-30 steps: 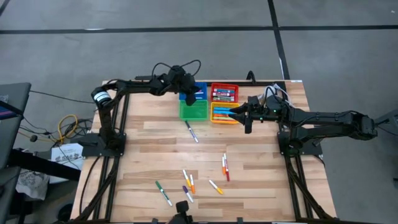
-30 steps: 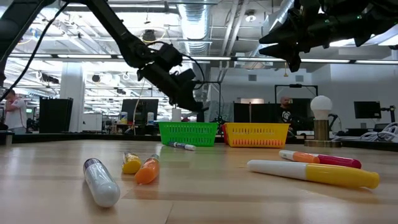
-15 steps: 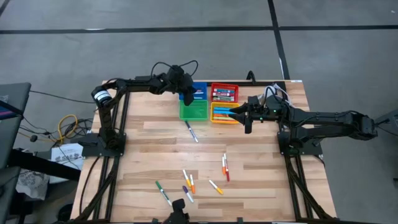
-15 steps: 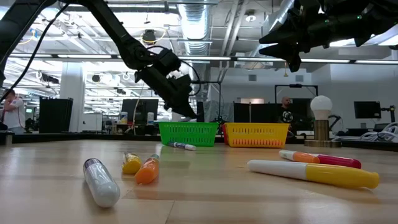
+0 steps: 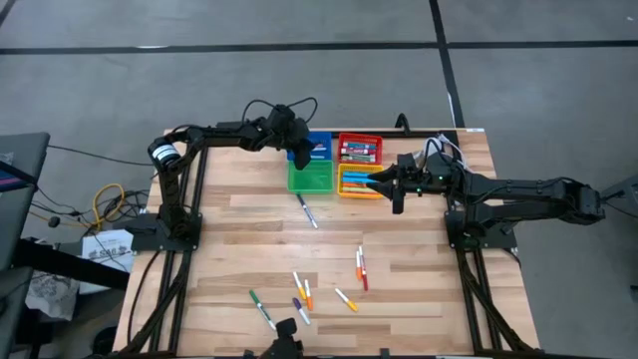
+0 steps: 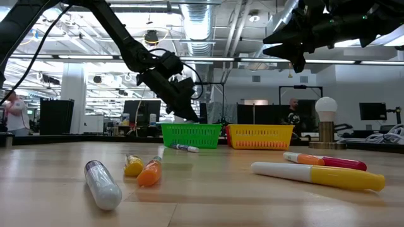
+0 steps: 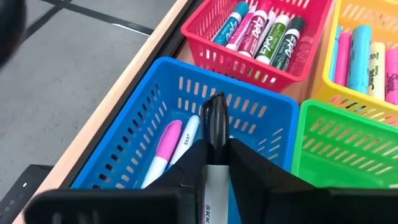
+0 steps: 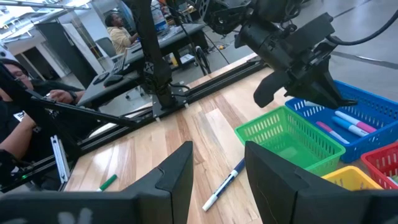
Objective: Pick & Place Markers
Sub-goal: Put the black highlighter pen into the blue bin, then put the left yellow highlighter pen into the blue bin
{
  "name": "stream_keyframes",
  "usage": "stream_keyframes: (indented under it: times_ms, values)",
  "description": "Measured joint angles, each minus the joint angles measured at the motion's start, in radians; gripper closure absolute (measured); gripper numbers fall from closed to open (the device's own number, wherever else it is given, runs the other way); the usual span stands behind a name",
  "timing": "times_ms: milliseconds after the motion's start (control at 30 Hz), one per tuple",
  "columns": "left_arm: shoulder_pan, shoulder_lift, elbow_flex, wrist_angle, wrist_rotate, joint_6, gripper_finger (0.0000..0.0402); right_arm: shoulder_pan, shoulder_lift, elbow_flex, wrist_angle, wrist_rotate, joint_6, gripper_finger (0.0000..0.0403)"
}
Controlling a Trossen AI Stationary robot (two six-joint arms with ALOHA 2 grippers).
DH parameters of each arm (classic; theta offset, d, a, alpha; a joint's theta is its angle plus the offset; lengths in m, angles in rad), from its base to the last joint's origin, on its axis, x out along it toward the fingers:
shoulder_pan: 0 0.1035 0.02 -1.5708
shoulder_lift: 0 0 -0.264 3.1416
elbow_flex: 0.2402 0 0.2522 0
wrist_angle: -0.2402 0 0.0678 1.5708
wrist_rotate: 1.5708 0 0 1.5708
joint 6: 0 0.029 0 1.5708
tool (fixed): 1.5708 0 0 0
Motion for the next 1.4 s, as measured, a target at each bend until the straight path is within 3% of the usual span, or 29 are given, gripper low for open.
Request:
stream_keyframes:
  times_ms: [500, 867, 1200, 1400]
  values:
    - [0.000, -0.027, -0.001, 0.008, -0.013, 0.001, 0.0269, 0.000, 0.000, 0.000, 0.000, 0.000, 0.000, 0.0268]
    - [-0.090, -0.363, -0.022, 0.012, -0.016, -0.154, 0.0265, 0.000, 0.000, 0.000, 0.003, 0.000, 0.000, 0.0268]
    - [-0.326, -0.651, -0.169, 0.006, -0.029, -0.249, 0.0272, 0.000, 0.000, 0.000, 0.003, 0.000, 0.000, 0.0268]
    - [-0.479, -0.760, -0.266, 0.007, -0.034, -0.376, 0.0280, 0.000, 0.000, 0.000, 0.003, 0.000, 0.000, 0.0270]
